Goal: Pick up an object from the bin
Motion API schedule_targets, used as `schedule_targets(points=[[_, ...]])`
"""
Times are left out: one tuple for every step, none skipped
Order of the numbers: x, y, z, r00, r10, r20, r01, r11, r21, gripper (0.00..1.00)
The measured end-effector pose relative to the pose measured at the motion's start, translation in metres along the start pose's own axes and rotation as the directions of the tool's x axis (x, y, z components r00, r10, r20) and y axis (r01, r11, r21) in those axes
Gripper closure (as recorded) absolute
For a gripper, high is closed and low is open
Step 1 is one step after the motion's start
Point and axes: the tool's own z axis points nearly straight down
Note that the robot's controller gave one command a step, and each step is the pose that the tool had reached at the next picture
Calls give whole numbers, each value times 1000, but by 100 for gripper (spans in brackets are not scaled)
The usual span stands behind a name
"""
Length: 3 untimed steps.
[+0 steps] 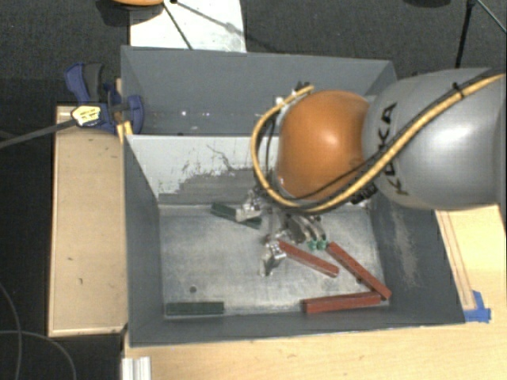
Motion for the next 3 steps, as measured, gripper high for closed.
schedule_targets(points=[[2,-10,5,998,66,-6,-66,998,-1,0],[-16,-57,27,998,57,1,-57,998,-1,0],[-2,-64,87,1000,11,4,-11,1000,1,0]])
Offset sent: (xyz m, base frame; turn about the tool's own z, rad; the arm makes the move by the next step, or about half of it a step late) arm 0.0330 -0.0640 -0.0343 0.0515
